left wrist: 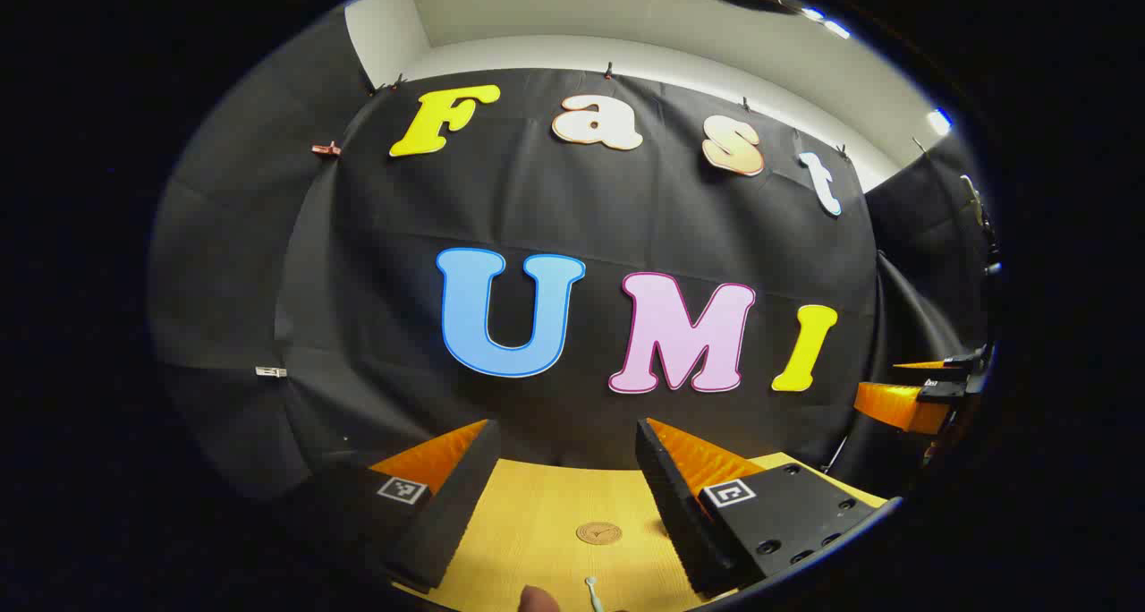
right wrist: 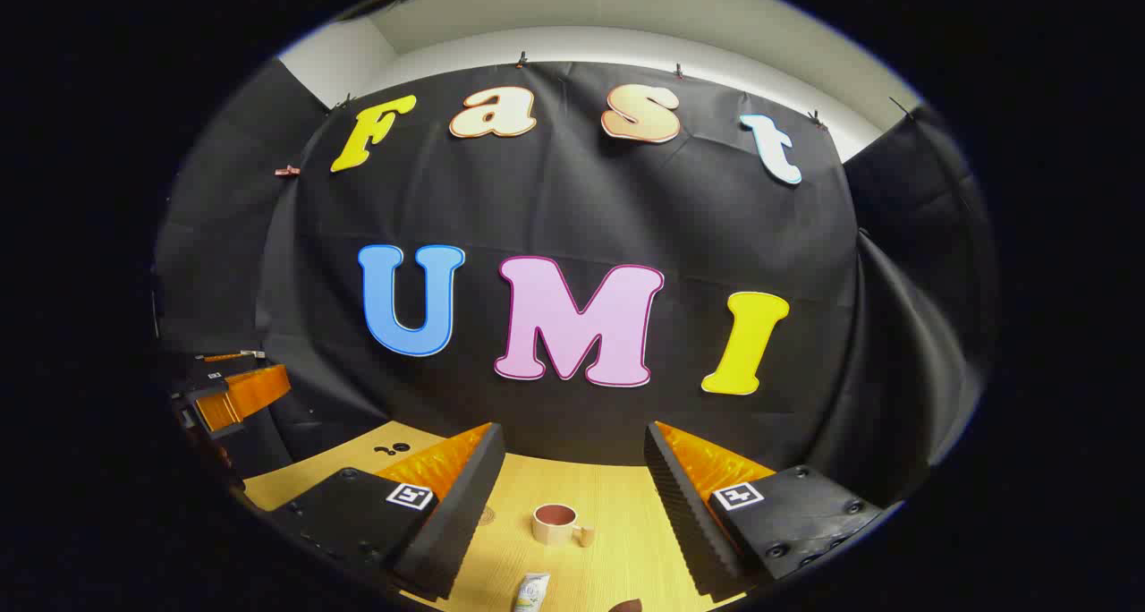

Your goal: Put the toothbrush and toothpaste on the desktop into the cup, then pick up the cup and place it on the coaster on the desktop.

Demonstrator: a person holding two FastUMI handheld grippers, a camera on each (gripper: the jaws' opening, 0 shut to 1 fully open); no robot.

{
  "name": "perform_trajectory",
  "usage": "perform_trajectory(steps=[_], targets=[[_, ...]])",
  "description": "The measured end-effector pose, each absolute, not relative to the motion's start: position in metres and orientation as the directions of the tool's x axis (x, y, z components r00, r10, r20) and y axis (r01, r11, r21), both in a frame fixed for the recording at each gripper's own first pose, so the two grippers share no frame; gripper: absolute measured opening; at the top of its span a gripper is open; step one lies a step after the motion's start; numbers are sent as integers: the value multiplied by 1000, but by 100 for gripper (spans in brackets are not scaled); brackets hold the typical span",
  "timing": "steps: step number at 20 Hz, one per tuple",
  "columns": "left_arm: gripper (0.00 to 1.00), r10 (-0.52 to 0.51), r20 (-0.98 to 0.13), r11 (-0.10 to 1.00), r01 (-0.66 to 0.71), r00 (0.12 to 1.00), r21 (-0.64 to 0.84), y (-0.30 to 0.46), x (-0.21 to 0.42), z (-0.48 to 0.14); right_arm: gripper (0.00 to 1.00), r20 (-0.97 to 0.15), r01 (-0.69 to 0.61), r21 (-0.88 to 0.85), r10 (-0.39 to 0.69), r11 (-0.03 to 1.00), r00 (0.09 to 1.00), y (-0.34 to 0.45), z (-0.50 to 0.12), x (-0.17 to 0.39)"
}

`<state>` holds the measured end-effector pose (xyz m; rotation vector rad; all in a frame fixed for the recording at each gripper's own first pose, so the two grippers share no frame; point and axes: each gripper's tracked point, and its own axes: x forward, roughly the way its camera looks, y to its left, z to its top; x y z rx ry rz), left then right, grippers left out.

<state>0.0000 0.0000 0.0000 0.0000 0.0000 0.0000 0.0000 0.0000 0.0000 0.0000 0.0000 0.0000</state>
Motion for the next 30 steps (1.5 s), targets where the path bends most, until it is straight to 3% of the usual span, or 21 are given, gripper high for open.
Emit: perform_trajectory(steps=[21,26,30], targets=[[96,5,-7,1000,-5,1000,0,-3,-5,-3,96,-58,-8,-3,7,1000,998,2,-17,-3],[96,7,-28,1000,-7,1000,3,1,-6,-15,96,-201,-29,-30,22,999,979,14,-55,2],[96,14,-100,1000,-16,995,-25,11,-1,-54,96,-476,-37,14,39,999,878,32,-152,4]])
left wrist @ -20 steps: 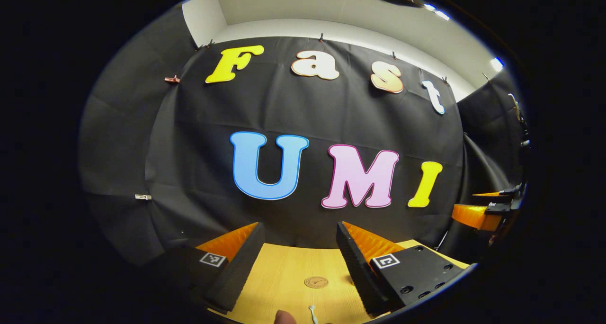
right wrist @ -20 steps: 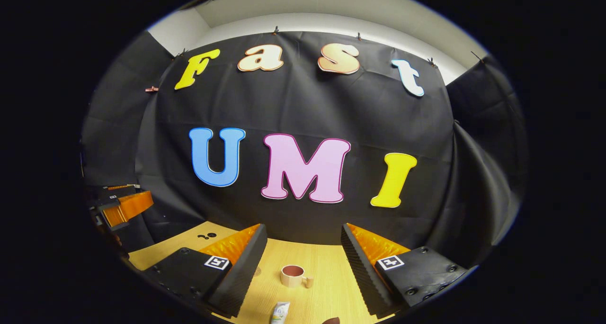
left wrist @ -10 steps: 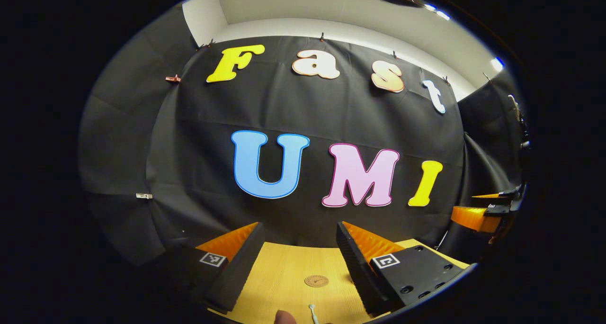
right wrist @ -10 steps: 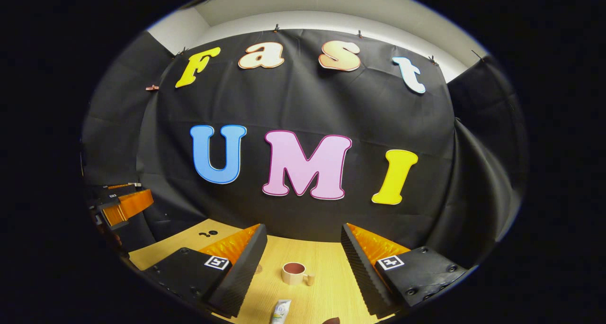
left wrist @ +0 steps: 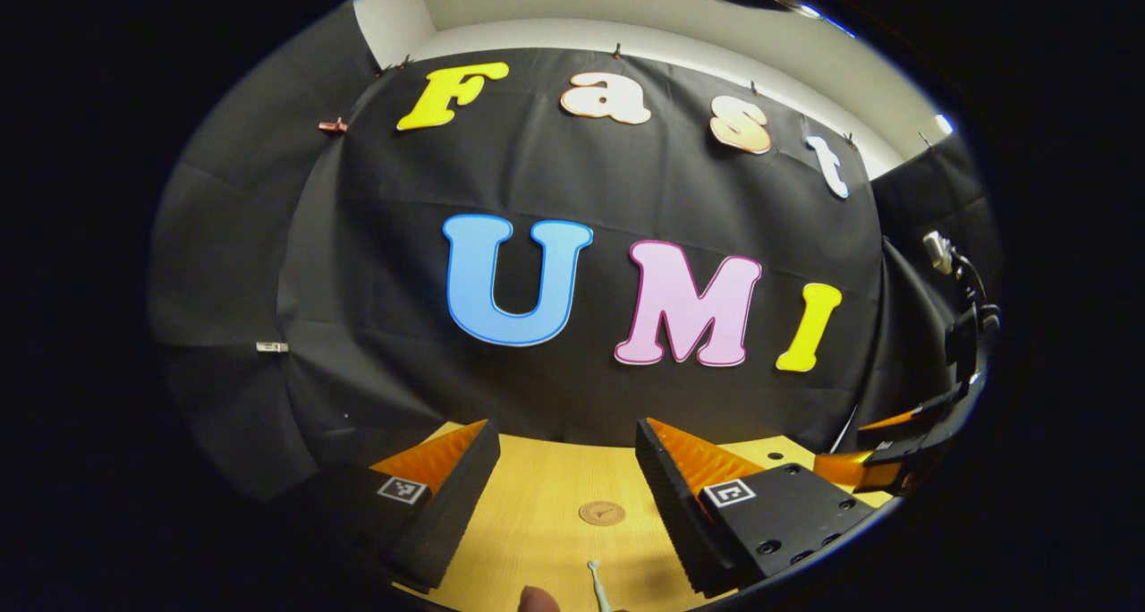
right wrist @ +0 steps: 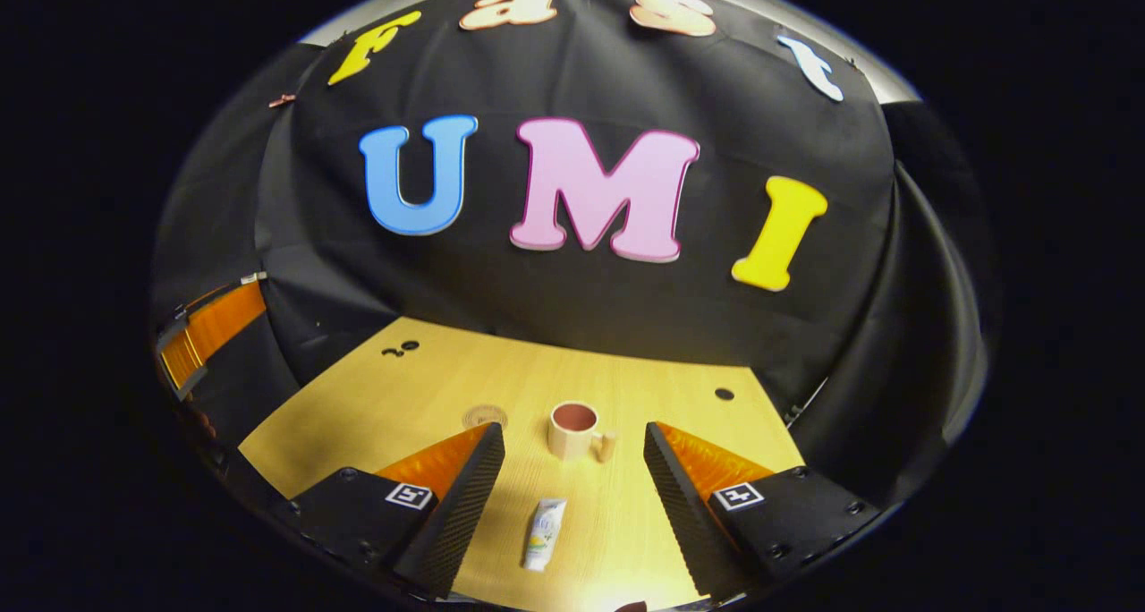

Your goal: Put the toothbrush and toothpaste on the desktop into the cup, then pick up the cup and place it on the coaster on the desktop.

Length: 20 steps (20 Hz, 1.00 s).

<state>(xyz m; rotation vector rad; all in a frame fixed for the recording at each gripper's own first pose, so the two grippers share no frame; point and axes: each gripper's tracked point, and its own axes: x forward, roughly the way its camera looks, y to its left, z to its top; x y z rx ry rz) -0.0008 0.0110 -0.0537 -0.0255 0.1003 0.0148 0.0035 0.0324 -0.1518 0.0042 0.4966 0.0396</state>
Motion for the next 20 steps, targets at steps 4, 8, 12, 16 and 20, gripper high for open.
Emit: perform_trajectory(steps=[4,8,12,16,20], targets=[[96,25,-150,999,-28,988,-16,21,3,-86,97,-653,-22,49,49,999,756,49,-241,-2],[96,39,-200,999,-36,979,20,35,6,-117,97,-769,-47,1,31,999,638,63,-327,-3],[96,47,-239,999,-47,970,7,46,4,-136,94,-836,-59,-38,0,998,549,67,-388,-5],[96,64,-260,998,-67,964,-2,55,-1,-148,94,-868,-79,-84,-34,993,495,67,-420,0],[96,82,-274,996,-87,958,-7,61,-7,-155,85,-890,-86,-136,-84,987,448,58,-439,5]])
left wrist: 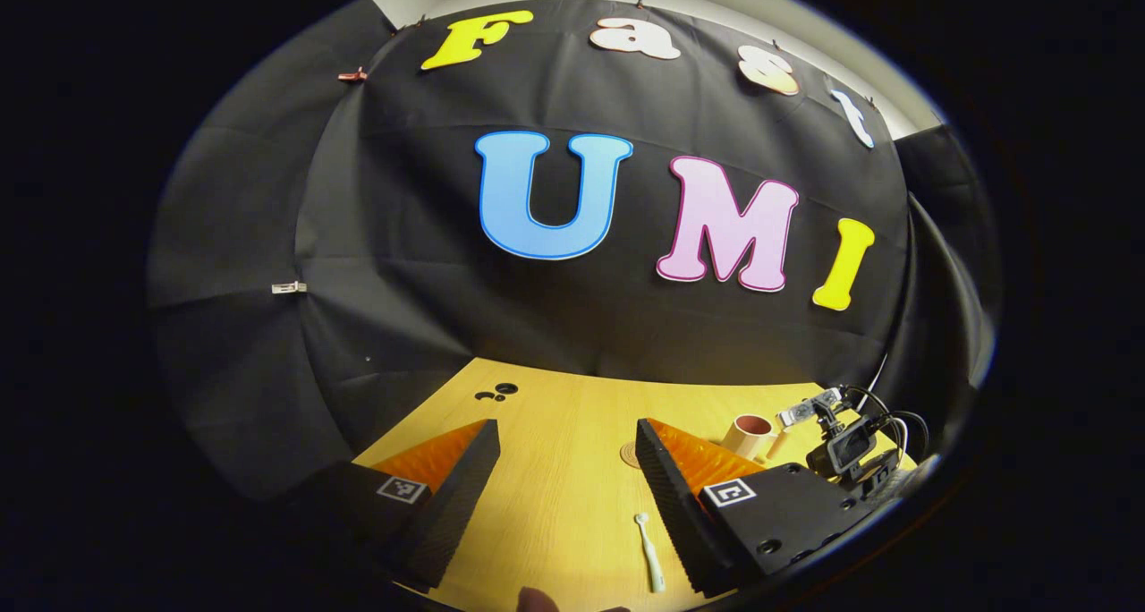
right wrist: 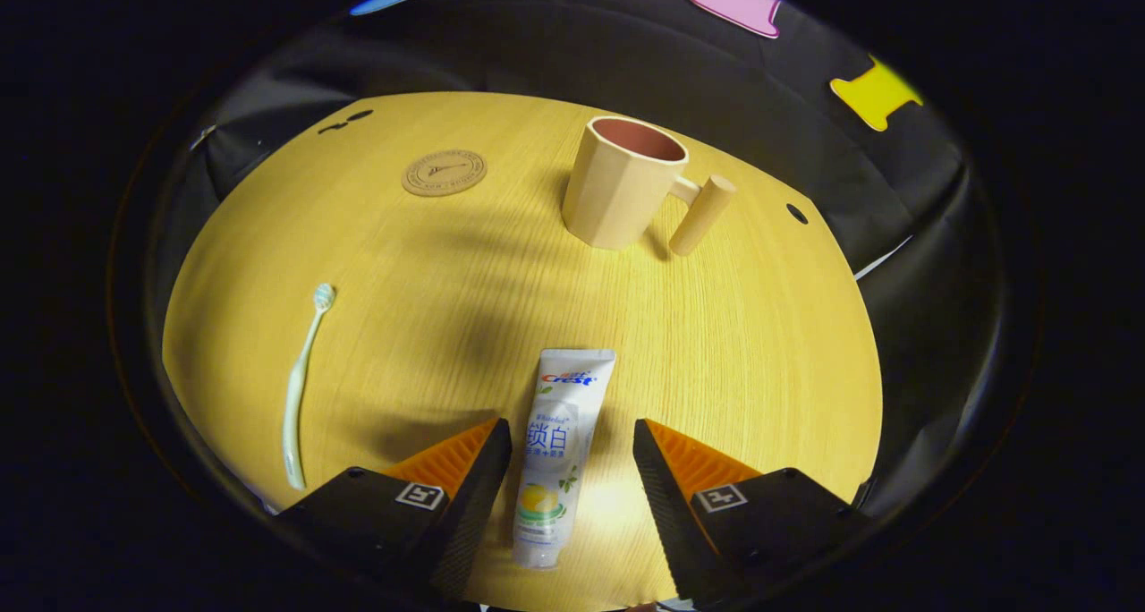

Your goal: Put the toothbrush and toothpaste on the desktop into the cup, then pick up the cup and place it on the coaster on the desktop.

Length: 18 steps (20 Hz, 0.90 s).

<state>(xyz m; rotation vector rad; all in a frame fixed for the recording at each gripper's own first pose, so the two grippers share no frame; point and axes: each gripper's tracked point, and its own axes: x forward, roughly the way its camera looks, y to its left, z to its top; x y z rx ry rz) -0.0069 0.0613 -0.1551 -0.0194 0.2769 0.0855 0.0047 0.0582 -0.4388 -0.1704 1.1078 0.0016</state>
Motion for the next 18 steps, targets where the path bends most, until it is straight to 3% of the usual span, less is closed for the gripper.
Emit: perform_trajectory(steps=[4,6,7,8,10,15,18], targets=[[96,95,-270,995,-103,958,-17,63,-12,-155,75,-904,-62,-107,-71,992,421,63,-445,8],[96,100,-275,994,-109,956,-19,63,-13,-156,60,-918,-30,-61,-44,998,394,70,-447,7],[96,100,-275,994,-111,956,-24,63,-14,-155,47,-923,-18,-62,-51,998,380,69,-449,5],[96,99,-274,993,-112,957,-30,62,-15,-155,45,-925,-14,-63,-53,998,376,69,-451,6],[97,103,-273,993,-117,957,-35,62,-17,-155,20,-926,-20,-59,-47,998,375,66,-450,6],[94,91,-283,993,-109,955,-46,55,-18,-157,13,-914,-28,27,36,999,405,66,-448,3],[94,65,-297,996,-82,953,-45,39,-11,-164,14,-856,-26,133,128,991,501,69,-425,3]])
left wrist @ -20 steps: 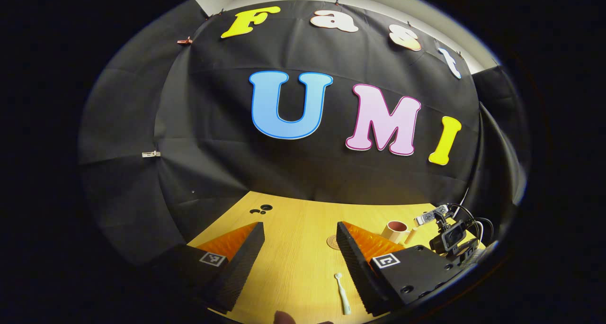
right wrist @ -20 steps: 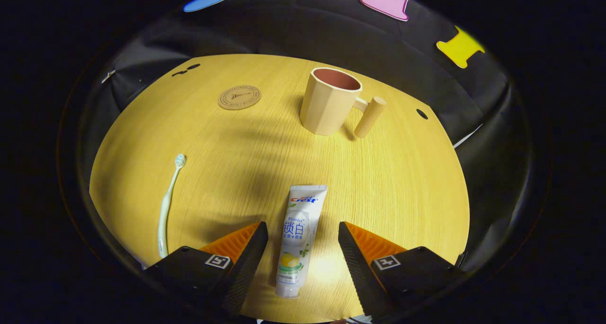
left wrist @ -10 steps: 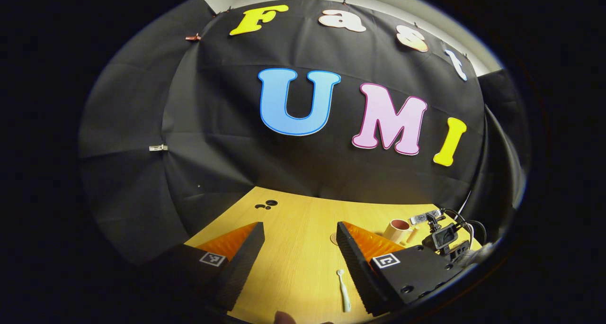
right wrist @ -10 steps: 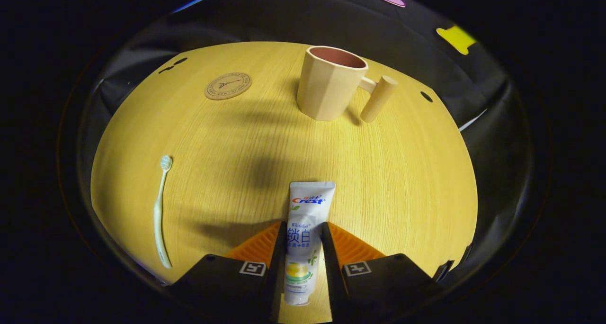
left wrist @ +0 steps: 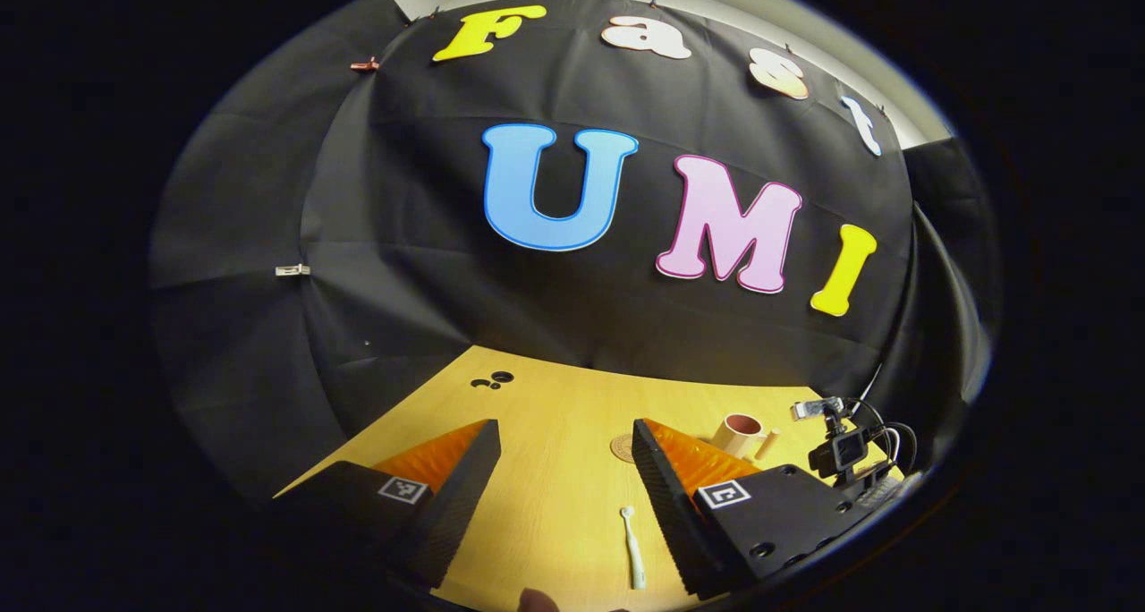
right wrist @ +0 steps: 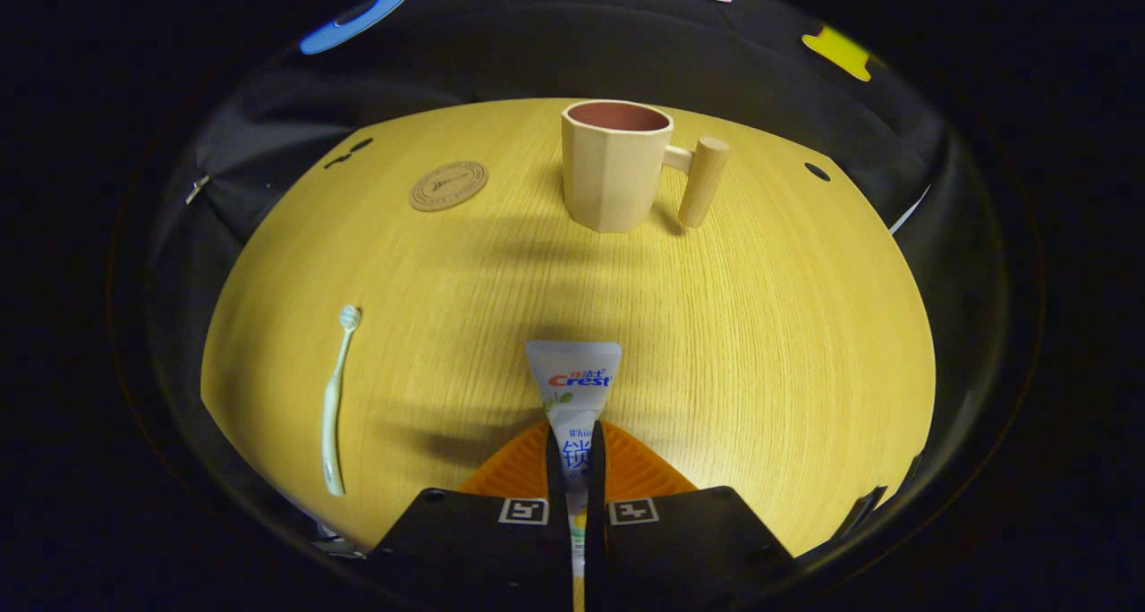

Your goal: Put the toothbrush and toothpaste on the desktop into the cup, then pick up the cup and place it on the coaster on the desktop.

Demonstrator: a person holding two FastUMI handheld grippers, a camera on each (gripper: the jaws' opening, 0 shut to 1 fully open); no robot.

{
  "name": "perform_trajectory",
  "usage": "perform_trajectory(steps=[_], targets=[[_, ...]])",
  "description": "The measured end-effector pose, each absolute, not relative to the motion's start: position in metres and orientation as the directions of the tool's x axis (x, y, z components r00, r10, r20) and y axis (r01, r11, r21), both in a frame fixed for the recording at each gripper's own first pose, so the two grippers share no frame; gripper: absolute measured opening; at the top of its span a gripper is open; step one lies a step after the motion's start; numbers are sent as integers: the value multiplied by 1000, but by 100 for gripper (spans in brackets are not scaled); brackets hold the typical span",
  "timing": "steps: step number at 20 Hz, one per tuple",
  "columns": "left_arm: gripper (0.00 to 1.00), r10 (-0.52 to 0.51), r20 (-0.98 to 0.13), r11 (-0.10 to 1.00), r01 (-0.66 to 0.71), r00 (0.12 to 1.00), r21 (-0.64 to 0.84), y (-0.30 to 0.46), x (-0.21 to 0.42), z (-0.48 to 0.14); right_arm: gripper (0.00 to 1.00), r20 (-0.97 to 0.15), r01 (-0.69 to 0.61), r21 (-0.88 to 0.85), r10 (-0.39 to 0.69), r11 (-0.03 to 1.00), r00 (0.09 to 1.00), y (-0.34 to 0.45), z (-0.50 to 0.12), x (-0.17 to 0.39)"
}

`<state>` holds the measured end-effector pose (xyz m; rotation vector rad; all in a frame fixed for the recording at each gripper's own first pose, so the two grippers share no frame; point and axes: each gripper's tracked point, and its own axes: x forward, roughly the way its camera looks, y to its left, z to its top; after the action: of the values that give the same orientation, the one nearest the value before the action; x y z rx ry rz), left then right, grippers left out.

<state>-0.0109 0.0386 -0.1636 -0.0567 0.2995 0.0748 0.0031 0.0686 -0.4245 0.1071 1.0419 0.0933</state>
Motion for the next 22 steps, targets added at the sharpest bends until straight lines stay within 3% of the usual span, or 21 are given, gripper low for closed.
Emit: perform_trajectory(steps=[1,6,13,14,15,22], targets=[[94,49,-319,997,-64,947,-39,26,-5,-175,10,-823,-39,151,147,988,549,63,-409,5],[93,38,-455,999,-19,890,45,-22,5,-253,10,-696,-97,187,202,978,689,36,-344,12],[92,64,-565,990,19,822,139,-47,8,-334,9,-679,-108,210,224,972,699,-5,-321,-1],[92,75,-578,989,14,813,147,-46,9,-345,4,-682,-106,207,221,973,698,-14,-323,0],[92,84,-591,989,7,802,150,-45,10,-357,9,-684,-106,201,217,974,697,-20,-325,0],[90,125,-714,990,-34,689,140,-41,0,-425,9,-693,-116,182,211,976,689,-50,-333,0]])
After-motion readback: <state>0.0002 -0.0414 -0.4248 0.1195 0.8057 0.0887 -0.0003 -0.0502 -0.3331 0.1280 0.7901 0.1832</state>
